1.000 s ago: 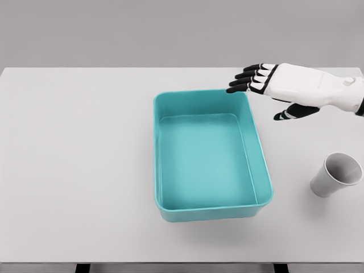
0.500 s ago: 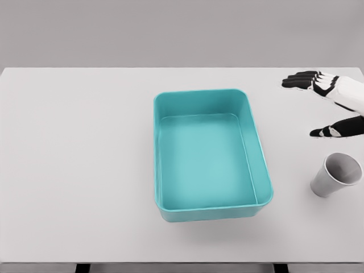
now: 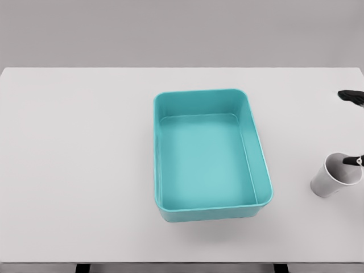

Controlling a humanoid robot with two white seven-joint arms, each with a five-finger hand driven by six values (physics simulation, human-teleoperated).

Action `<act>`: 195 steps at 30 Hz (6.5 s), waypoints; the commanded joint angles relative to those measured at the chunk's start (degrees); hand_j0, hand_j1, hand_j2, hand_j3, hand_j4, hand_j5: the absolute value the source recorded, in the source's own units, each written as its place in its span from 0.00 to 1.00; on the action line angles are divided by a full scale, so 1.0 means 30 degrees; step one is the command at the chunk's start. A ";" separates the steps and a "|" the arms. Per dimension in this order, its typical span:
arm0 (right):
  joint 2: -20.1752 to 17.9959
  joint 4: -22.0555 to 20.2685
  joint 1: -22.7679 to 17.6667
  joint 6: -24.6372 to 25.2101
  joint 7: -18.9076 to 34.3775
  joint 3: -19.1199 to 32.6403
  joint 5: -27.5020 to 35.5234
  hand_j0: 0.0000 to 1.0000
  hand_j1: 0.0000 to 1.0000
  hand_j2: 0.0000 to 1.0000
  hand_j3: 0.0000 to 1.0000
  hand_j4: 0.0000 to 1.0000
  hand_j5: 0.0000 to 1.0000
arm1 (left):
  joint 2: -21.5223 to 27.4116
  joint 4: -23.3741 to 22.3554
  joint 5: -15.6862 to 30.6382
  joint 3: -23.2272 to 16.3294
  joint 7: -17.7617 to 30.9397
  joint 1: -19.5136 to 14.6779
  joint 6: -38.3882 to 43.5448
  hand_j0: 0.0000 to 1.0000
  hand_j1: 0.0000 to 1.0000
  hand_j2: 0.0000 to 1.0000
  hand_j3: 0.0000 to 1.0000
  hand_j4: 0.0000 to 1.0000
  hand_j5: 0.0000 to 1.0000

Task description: Put the paper cup into the basket with your right arm

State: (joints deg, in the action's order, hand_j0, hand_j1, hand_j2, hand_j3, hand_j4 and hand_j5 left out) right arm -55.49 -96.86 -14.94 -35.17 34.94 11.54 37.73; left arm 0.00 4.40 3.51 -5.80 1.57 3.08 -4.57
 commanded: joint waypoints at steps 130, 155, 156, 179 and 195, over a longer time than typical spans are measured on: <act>0.4230 0.5449 0.1815 0.0179 0.0021 -0.4110 -0.0125 0.49 0.49 0.49 0.49 0.49 0.49 | 0.0001 -0.0001 0.0001 0.0001 0.0002 0.0000 -0.0001 1.00 1.00 1.00 1.00 1.00 1.00; 0.6163 0.3897 0.6297 0.0267 0.0021 -0.4783 -0.4168 0.46 0.46 0.46 0.46 0.46 0.46 | 0.0001 -0.0001 0.0001 0.0001 0.0002 0.0000 -0.0001 1.00 1.00 1.00 1.00 1.00 1.00; 0.6426 0.3897 0.6766 0.0267 0.0021 -0.5076 -0.4431 0.46 0.46 0.46 0.46 0.46 0.46 | 0.0001 -0.0001 0.0001 0.0001 0.0002 0.0000 -0.0001 1.00 1.00 1.00 1.00 1.00 1.00; 0.9943 0.2256 1.1806 0.0062 0.0021 -0.8709 -1.3982 0.46 0.46 0.46 0.46 0.46 0.46 | 0.0001 -0.0001 0.0001 0.0001 0.0002 0.0000 -0.0001 1.00 1.00 1.00 1.00 1.00 1.00; 0.9533 0.2197 1.4032 0.0179 0.0021 -1.2429 -1.7907 0.46 0.46 0.46 0.46 0.46 0.46 | 0.0001 -0.0001 0.0001 0.0001 0.0002 0.0000 -0.0001 1.00 1.00 1.00 1.00 1.00 1.00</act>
State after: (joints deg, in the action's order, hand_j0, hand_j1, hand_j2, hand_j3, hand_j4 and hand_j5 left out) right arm -26.69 -90.24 27.42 -34.81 35.08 -24.28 -14.32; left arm 0.00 4.39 3.51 -5.80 1.57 3.08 -4.57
